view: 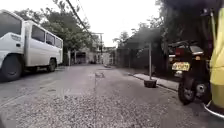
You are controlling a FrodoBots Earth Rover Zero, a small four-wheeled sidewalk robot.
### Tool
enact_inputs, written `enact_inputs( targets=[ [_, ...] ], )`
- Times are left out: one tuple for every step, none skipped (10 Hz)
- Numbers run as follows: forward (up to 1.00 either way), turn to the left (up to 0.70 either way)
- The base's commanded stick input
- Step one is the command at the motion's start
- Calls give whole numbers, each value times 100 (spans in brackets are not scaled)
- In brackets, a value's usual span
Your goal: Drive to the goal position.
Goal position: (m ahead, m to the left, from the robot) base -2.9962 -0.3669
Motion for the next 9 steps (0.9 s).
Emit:
enact_inputs(
  targets=[
    [100,-15],
    [100,-14],
    [100,0],
    [100,0],
    [100,0],
    [100,0],
    [100,0],
    [100,0],
    [100,0]
  ],
)
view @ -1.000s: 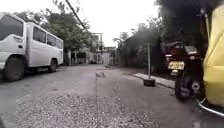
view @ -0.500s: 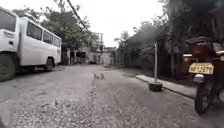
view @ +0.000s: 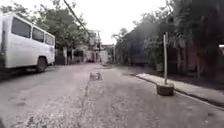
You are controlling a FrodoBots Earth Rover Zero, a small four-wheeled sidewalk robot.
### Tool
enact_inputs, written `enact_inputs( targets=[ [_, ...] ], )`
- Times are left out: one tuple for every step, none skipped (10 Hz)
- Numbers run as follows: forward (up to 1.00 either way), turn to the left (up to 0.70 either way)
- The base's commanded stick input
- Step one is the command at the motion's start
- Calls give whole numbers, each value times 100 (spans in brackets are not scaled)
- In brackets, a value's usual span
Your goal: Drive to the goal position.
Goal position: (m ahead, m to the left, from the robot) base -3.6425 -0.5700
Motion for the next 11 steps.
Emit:
enact_inputs(
  targets=[
    [100,0],
    [100,0],
    [100,0],
    [100,0],
    [100,0],
    [100,0],
    [100,0],
    [100,0],
    [100,0],
    [100,0],
    [100,0]
  ],
)
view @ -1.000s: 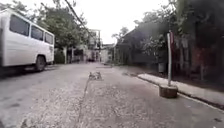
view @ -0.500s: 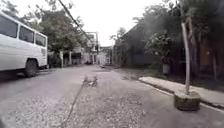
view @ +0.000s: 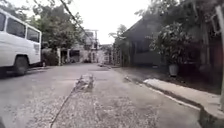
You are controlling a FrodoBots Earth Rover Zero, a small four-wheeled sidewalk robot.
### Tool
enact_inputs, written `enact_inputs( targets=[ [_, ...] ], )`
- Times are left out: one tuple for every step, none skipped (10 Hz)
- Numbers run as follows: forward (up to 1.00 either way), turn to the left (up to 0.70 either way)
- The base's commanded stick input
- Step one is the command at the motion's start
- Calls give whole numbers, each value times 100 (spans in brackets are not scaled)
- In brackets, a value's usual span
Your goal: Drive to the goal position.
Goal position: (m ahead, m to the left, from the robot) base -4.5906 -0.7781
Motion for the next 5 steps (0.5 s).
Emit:
enact_inputs(
  targets=[
    [100,0],
    [100,0],
    [100,0],
    [100,0],
    [100,0]
  ],
)
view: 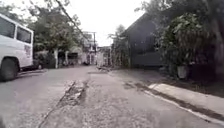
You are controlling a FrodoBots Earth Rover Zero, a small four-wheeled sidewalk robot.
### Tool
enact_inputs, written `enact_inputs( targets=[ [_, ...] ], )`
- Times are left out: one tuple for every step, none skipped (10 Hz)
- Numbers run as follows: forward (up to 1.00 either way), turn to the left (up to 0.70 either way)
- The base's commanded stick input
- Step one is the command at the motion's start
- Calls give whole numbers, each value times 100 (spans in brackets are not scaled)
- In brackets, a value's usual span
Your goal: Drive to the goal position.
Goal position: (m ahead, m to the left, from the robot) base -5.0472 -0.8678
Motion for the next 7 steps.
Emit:
enact_inputs(
  targets=[
    [100,18],
    [100,27],
    [100,8],
    [100,0],
    [100,0],
    [100,16],
    [100,27]
  ],
)
